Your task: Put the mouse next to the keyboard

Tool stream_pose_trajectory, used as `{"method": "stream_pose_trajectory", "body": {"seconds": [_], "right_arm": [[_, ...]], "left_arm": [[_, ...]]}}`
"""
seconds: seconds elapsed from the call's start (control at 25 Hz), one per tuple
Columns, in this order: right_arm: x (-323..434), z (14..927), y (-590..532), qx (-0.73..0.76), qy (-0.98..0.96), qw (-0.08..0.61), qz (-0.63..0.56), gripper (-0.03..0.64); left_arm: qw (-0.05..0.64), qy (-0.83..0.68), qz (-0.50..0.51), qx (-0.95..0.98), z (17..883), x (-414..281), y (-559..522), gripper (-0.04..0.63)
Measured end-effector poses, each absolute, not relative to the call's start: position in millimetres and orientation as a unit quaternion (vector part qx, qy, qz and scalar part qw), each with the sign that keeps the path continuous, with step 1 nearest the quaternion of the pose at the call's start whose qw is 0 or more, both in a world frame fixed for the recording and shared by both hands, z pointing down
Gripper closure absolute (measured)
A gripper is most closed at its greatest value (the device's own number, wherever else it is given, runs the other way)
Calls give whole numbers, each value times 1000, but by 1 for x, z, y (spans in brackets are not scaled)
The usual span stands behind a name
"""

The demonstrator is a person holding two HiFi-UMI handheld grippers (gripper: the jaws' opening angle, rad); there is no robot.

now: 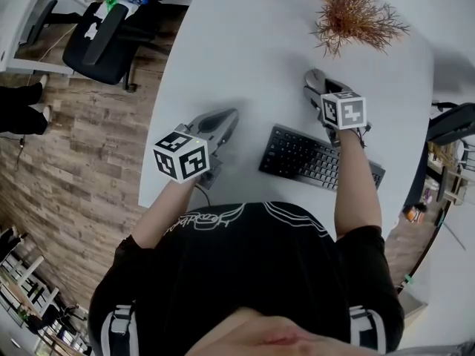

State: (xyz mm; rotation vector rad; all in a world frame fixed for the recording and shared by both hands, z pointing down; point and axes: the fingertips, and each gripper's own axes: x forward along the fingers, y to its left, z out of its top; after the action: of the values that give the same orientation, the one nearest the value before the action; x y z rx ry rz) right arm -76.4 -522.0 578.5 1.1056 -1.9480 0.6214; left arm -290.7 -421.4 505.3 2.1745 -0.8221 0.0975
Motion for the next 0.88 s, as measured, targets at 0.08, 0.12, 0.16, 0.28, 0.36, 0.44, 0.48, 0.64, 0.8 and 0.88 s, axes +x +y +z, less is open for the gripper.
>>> {"method": "stream_pose_trajectory", "body": {"seconds": [0.08, 0.12, 0.16, 0.28, 0.36, 0.44, 0.48, 0.64, 0.8, 0.88], "right_arm": [[-76, 578, -521, 444, -767, 395, 244, 354], [-76, 578, -521, 447, -765, 393, 244, 354], [-76, 578, -520, 451, -764, 392, 243, 355], [-75, 577, -520, 460, -759, 395, 235, 355], [-74, 575, -520, 469, -756, 400, 221, 355], [-73, 570, -521, 477, -755, 399, 208, 354], [-73, 567, -521, 480, -755, 396, 204, 354], [-75, 550, -520, 489, -758, 389, 184, 355], [-75, 524, -515, 507, -761, 366, 171, 354], [-76, 511, -510, 512, -764, 355, 167, 354]], "left_arm": [[396, -325, 39, 858, 505, -291, -420, 588], [396, -325, 39, 858, 505, -291, -419, 588], [395, -325, 39, 858, 505, -292, -419, 588], [394, -328, 38, 858, 503, -295, -419, 588], [391, -331, 37, 858, 502, -297, -418, 588], [389, -332, 36, 859, 500, -298, -417, 588], [388, -332, 35, 859, 498, -298, -416, 588], [382, -330, 33, 863, 492, -297, -413, 588], [373, -322, 32, 870, 481, -291, -410, 588], [367, -319, 32, 874, 475, -288, -407, 588]]}}
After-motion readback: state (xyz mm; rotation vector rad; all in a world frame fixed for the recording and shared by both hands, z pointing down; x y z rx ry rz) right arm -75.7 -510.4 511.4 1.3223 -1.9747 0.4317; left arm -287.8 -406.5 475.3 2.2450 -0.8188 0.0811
